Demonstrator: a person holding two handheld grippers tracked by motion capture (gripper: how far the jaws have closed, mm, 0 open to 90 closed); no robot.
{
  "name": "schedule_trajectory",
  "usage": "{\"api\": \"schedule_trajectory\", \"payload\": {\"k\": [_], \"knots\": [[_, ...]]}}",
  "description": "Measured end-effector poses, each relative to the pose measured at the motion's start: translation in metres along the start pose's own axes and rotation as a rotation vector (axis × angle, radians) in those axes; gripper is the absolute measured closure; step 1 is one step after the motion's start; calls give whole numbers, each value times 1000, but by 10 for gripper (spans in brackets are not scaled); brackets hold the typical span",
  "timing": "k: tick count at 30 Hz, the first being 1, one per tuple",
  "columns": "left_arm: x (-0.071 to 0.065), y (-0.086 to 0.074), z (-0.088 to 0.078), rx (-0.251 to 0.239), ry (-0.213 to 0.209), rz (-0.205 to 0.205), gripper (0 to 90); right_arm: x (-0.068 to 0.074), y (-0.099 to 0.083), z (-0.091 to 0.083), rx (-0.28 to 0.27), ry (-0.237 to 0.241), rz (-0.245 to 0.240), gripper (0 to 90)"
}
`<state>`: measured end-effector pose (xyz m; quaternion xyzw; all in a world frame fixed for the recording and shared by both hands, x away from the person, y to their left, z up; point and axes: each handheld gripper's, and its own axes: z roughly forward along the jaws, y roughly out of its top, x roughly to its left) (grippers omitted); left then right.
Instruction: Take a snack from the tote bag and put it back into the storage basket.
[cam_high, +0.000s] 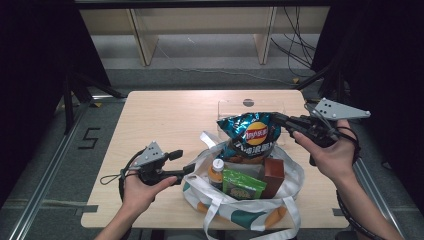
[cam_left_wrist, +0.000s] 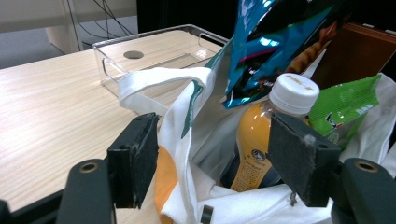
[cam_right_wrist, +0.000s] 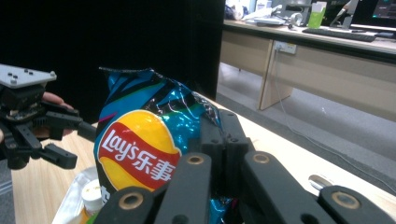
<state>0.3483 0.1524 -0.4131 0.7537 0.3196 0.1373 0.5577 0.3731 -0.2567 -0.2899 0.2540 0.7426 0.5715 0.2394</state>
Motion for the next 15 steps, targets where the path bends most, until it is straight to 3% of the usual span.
{"api": "schedule_trajectory", "payload": {"k": [1,4,6,13,15], "knots": [[-1,-1,0,1,5,-15,330,1,0,0,0,-2,30,900],[0,-1,1,0,-8,-5,330,0,4,-2,-19,-7,53,900],[-1,-1,1,5,-4,-4,330,-1,6,-3,-30,-19,40,900],[0,-1,0,-1,-3,-5,330,0,14,-5,-49,-26,80,900],[-1,-1,-1,-12,4,-26,330,-1,16,-6,-60,-40,73,900]]}}
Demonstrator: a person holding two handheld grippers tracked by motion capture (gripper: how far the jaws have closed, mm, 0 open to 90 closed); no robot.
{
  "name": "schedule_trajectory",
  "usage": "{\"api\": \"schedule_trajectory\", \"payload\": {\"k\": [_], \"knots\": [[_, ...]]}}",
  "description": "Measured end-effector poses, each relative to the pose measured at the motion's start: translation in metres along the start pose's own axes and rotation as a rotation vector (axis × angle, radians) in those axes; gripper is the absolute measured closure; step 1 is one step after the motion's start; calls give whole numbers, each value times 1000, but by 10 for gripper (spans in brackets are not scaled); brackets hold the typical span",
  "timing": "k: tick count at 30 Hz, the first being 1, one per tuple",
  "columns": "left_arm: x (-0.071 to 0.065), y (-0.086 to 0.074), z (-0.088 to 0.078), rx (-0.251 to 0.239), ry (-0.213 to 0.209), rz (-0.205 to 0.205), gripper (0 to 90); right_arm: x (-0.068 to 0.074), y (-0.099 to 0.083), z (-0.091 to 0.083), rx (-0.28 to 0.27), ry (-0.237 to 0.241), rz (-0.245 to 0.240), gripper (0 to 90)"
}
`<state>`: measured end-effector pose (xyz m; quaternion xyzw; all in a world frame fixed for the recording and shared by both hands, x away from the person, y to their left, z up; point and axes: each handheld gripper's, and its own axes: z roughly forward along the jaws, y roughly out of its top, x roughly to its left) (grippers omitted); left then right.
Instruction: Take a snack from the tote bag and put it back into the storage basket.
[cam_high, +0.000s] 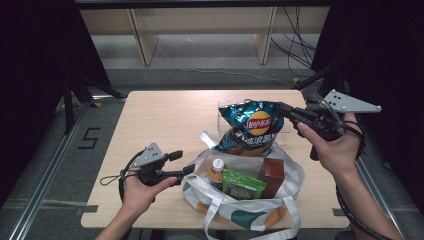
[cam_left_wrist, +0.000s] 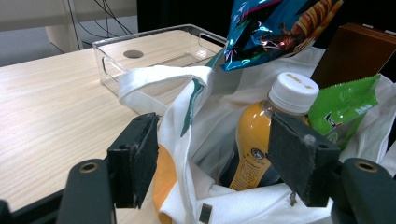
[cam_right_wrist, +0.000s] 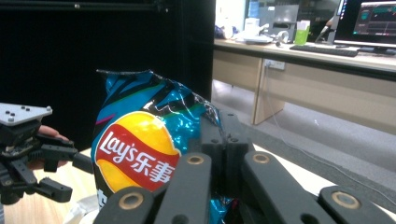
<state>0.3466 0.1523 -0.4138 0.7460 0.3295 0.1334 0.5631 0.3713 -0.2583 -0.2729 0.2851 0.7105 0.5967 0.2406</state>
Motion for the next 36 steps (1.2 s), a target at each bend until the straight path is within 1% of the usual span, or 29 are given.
{"api": "schedule_trajectory", "payload": {"k": [1,2,3,5,6,7,8,9,10,11,12,13,14,15,18,19,20,21,22,23,24,27,28,29,30,31,32,35,36], "knots": [[1,0,0,-4,-12,15,331,0,1,0,-7,3,6,900],[1,1,-1,0,-2,16,331,0,2,-2,-9,0,16,900],[1,1,-1,-2,-4,14,331,-1,3,-1,-21,1,21,900],[1,0,1,-8,-13,10,330,-1,5,-3,-25,-6,35,900],[0,0,0,1,0,0,330,-4,6,-4,-36,-23,10,900],[1,0,1,1,-5,12,330,-3,8,-4,-32,-22,25,900],[1,0,1,1,-7,13,331,-3,9,-5,-31,-29,30,900],[0,0,1,1,-7,12,330,-4,11,-5,-46,-25,27,900],[0,0,1,1,-7,11,330,-4,13,-6,-43,-25,32,900],[0,0,2,2,-8,11,331,-5,15,-6,-46,-38,14,900],[1,0,2,-2,-18,12,330,-4,17,-6,-50,-29,31,900],[1,0,2,-2,-16,12,330,-6,18,-7,-53,-44,18,900],[1,0,2,-3,-16,11,331,-6,20,-6,-57,-43,30,900],[1,0,2,-4,-15,8,330,-8,22,-7,-61,-52,17,900],[1,1,2,-3,-8,7,331,-10,27,-9,-84,-62,27,900],[1,1,2,-4,-7,7,330,-10,29,-10,-76,-60,44,900],[1,1,2,-5,-7,7,331,-11,29,-10,-81,-68,28,900],[1,1,1,-5,-7,6,330,-12,30,-10,-80,-66,34,900],[1,1,1,-7,-3,-7,331,-13,31,-11,-87,-75,31,900],[1,1,1,-8,-6,6,330,-14,32,-11,-85,-80,28,900],[1,1,1,-8,-5,3,330,-15,32,-11,-89,-83,39,900],[1,1,1,-11,-5,1,331,-19,35,-11,-100,-97,36,900],[1,1,2,-12,-5,1,331,-20,36,-10,-108,-101,43,900],[1,1,2,-13,-4,0,331,-20,36,-10,-103,-99,53,900],[1,1,2,-15,-5,-2,331,-22,37,-10,-108,-111,44,900],[0,1,2,-15,-5,-6,331,-23,38,-10,-112,-115,48,900],[1,1,2,-15,-4,0,331,-23,38,-10,-109,-113,56,900],[0,1,3,-12,-7,0,331,-26,40,-10,-117,-123,62,900],[0,1,4,-16,-15,-1,331,-27,40,-10,-119,-126,54,900]]}}
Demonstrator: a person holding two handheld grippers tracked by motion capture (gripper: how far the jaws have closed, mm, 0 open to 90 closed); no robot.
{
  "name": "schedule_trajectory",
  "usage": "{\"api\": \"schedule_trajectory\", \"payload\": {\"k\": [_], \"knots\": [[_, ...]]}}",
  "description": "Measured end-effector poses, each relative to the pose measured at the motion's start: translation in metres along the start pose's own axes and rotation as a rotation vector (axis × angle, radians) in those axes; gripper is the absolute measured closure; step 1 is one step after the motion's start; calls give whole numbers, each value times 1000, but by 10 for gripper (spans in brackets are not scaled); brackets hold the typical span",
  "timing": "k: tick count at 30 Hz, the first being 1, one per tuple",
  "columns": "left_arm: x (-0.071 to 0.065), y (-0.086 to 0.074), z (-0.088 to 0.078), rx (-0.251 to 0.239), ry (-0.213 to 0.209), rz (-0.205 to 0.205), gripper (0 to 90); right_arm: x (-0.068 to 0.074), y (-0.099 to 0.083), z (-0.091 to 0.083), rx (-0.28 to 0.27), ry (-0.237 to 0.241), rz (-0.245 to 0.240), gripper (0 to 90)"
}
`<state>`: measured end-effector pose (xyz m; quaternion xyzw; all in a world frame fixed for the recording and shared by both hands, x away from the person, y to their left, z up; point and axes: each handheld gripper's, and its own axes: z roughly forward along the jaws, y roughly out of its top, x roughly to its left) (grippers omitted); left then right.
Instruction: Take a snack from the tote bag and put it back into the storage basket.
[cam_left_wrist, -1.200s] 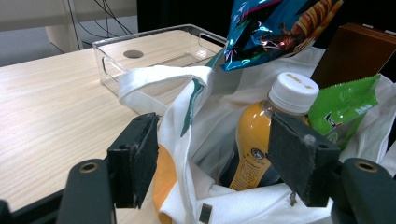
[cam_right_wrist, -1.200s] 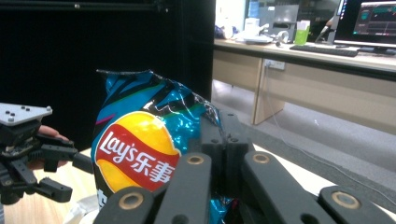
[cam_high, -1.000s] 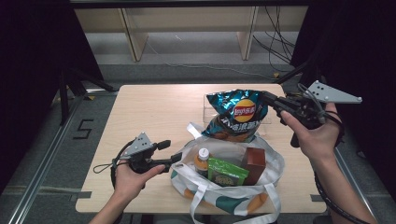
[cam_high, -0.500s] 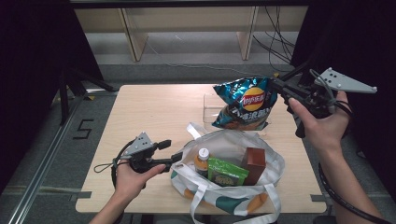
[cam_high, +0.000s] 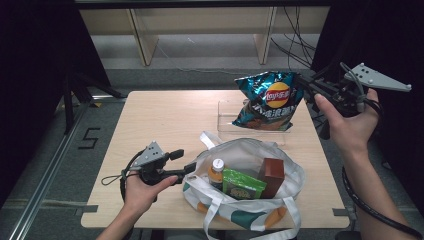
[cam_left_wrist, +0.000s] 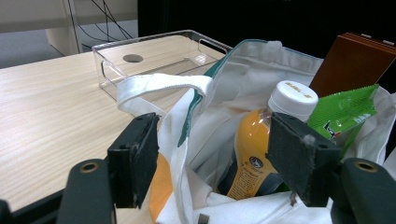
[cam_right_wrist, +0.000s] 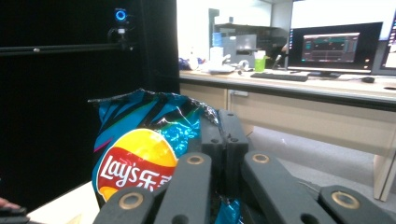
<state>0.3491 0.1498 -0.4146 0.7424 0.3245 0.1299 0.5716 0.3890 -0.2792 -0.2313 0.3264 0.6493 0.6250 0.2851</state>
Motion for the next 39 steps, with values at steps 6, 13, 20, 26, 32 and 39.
{"api": "schedule_trajectory", "payload": {"k": [6,13,20,26,32,39], "knots": [[0,0,0,5,7,2,331,-5,3,2,-1,-27,5,900],[1,-3,-2,6,16,6,331,-17,4,10,2,-52,16,900],[2,-2,-3,2,19,4,330,-25,3,16,6,-74,34,900],[3,-2,-3,1,21,6,330,-30,5,21,9,-93,24,900],[3,-2,-5,-1,24,4,330,-33,1,29,16,-109,30,900],[4,-2,-5,-4,27,-2,329,-39,-2,38,22,-123,22,900]]}}
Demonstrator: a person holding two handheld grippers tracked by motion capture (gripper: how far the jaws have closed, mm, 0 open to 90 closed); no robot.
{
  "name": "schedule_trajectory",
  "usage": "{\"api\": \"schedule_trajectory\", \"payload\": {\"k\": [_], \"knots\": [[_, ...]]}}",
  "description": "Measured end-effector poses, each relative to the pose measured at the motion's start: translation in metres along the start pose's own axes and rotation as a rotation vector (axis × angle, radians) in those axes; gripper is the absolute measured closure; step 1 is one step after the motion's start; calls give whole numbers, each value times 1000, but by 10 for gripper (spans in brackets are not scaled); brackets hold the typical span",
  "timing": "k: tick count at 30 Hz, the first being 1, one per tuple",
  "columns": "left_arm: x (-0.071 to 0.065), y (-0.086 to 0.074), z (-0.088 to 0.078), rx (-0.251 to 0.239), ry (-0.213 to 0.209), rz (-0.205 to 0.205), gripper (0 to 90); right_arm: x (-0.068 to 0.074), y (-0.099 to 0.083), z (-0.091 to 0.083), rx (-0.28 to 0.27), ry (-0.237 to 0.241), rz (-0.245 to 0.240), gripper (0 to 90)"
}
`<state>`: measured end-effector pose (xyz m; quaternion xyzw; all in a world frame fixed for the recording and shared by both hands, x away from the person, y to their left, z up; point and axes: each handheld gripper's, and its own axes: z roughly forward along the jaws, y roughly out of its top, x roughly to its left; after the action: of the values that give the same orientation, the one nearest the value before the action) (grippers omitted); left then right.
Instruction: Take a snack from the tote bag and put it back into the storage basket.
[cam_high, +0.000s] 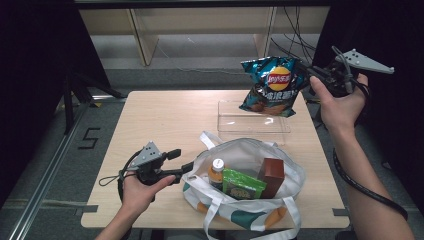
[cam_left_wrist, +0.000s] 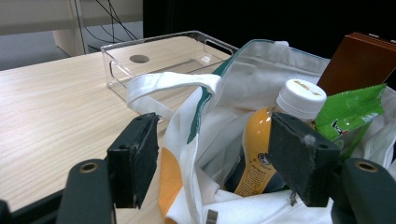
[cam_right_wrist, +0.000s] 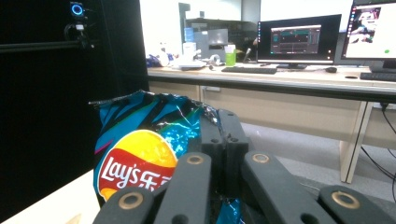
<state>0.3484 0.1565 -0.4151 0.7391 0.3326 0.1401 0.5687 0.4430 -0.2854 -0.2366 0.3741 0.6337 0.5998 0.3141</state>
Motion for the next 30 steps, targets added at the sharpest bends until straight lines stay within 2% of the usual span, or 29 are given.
{"api": "schedule_trajectory", "payload": {"k": [1,8,14,16,18,20,21,25,30], "knots": [[0,0,0,-2,3,-8,330,0,0,1,1,-4,7,900],[1,1,-1,-10,-5,4,329,-4,-4,10,-2,-32,-3,900],[0,1,-1,-12,-7,2,329,-7,-8,18,-1,-46,11,900],[1,1,-1,-11,-6,3,330,-9,-9,20,12,-67,13,900],[0,1,-1,-5,2,2,329,-11,-10,22,11,-60,10,900],[0,1,-1,-7,2,-2,329,-12,-10,24,14,-60,25,900],[-2,0,0,-1,-20,-32,329,-13,-11,25,15,-61,23,900],[0,1,0,-4,-2,-6,329,-17,-14,29,24,-74,21,900],[0,1,-1,-3,2,-3,329,-21,-17,36,23,-86,31,900]]}}
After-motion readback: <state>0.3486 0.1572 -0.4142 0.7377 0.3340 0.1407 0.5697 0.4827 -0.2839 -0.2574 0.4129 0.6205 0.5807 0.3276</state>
